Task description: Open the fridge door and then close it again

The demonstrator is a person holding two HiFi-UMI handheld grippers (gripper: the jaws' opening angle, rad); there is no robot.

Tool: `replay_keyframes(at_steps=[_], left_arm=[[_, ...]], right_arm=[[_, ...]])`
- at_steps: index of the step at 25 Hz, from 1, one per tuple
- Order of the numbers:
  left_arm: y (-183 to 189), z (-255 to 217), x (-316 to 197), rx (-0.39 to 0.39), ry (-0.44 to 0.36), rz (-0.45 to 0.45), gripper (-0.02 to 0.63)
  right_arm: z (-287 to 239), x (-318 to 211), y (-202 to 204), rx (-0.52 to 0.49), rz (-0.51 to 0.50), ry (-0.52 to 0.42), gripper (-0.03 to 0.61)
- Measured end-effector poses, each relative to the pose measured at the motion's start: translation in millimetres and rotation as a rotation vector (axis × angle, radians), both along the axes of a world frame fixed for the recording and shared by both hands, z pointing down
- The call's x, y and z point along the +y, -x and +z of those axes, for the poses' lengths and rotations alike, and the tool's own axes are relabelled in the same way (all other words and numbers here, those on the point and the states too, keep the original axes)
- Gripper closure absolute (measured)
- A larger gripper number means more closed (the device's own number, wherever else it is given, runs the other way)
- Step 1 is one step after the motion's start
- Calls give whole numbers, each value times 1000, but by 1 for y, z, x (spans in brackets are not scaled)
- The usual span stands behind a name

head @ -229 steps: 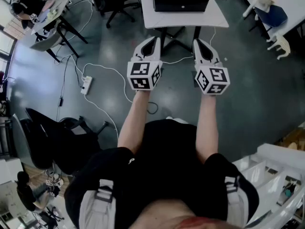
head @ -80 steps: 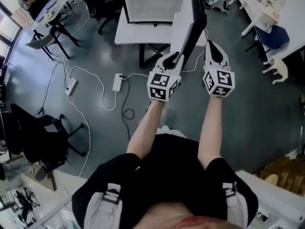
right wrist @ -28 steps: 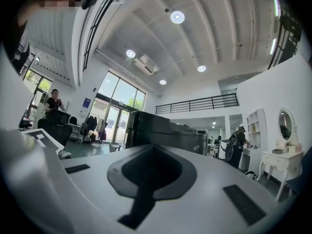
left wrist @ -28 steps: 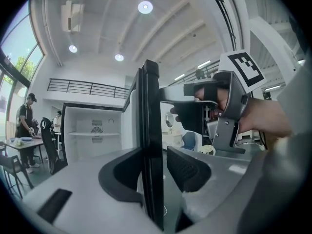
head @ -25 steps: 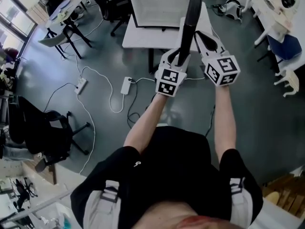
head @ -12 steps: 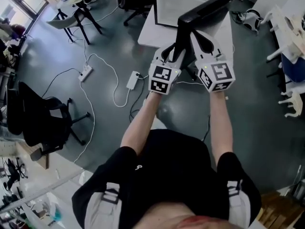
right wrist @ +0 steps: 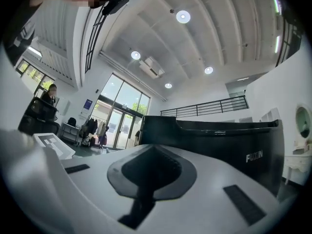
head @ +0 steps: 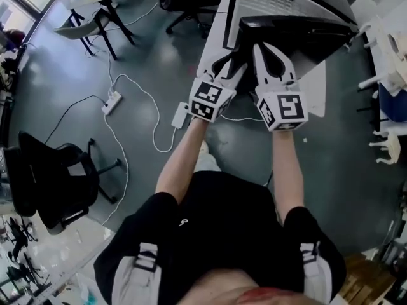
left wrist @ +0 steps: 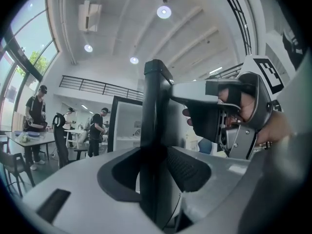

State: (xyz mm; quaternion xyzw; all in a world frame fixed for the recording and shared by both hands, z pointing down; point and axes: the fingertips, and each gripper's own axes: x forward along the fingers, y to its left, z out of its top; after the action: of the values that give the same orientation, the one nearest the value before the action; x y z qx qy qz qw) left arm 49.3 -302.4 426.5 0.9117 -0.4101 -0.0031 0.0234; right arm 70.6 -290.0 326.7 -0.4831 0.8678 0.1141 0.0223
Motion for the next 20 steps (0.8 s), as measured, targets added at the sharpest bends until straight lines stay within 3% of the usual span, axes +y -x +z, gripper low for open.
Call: replay_keyframes(at_steps=[11, 20], left_arm=[[21, 0, -107, 4, -4, 132, 453], [22, 3, -169, 18, 42, 116, 464]], right_arm=[[1, -102, 23, 2, 89, -9, 584], [7, -163, 22, 54, 186, 49, 584]])
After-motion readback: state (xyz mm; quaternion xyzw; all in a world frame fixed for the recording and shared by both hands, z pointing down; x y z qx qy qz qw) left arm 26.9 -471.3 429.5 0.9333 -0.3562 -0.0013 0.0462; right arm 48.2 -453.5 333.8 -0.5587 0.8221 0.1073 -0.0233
